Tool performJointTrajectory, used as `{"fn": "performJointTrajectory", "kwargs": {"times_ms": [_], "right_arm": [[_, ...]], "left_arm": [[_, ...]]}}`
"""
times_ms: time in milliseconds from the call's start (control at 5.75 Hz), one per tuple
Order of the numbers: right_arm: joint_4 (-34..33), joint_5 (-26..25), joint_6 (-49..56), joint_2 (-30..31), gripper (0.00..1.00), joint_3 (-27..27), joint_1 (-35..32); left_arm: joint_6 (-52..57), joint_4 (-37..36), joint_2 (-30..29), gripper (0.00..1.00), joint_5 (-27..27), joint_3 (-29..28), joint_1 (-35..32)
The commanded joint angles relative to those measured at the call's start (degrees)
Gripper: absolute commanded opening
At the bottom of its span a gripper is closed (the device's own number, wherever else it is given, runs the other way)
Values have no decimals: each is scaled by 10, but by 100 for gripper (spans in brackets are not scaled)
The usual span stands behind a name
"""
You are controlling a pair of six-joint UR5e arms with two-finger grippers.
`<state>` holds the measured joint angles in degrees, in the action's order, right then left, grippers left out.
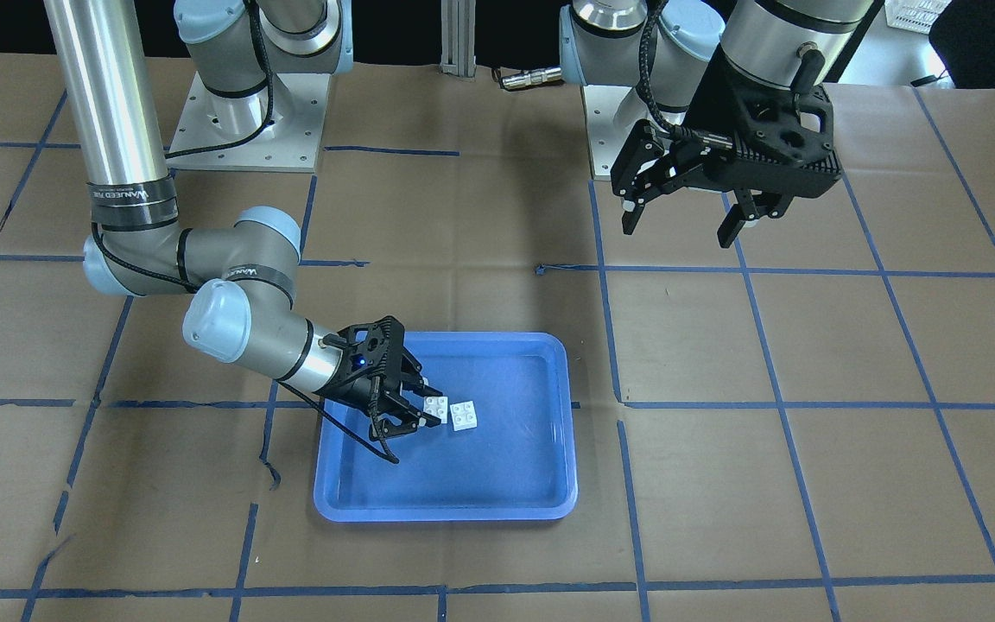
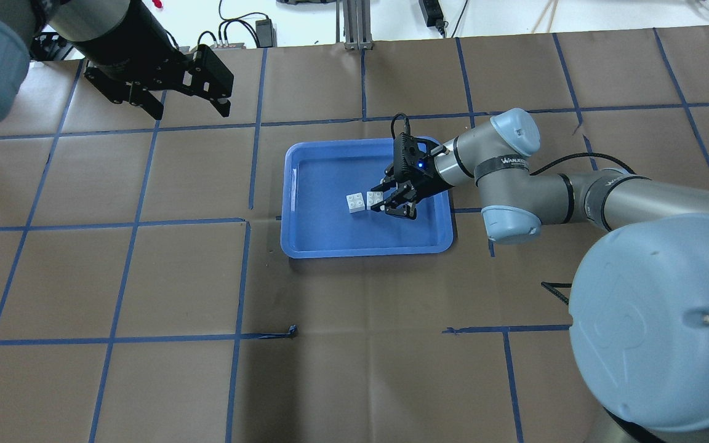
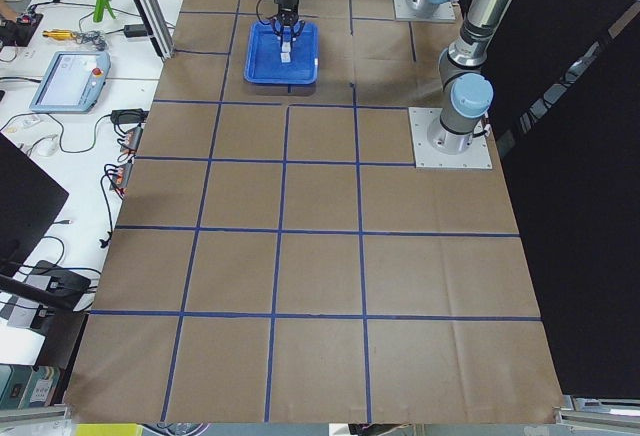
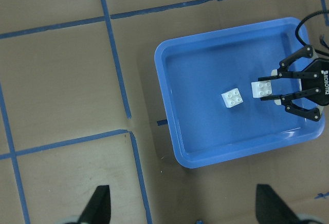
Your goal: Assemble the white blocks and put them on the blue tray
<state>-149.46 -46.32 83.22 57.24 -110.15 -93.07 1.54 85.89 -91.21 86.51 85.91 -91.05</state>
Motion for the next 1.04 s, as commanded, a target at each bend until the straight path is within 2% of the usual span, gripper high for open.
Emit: {"fn": "performJointTrajectory", "kwargs": {"times_ms": [0,870], "right_arm": [[-3,0,-9,-5,37,1,-5],[-11,0,-23,-7,37,4,-6]], "left_arm": [[-16,-1,0,99,49,15,-4],[-12,-8,-5,99,59,20,-4]]}}
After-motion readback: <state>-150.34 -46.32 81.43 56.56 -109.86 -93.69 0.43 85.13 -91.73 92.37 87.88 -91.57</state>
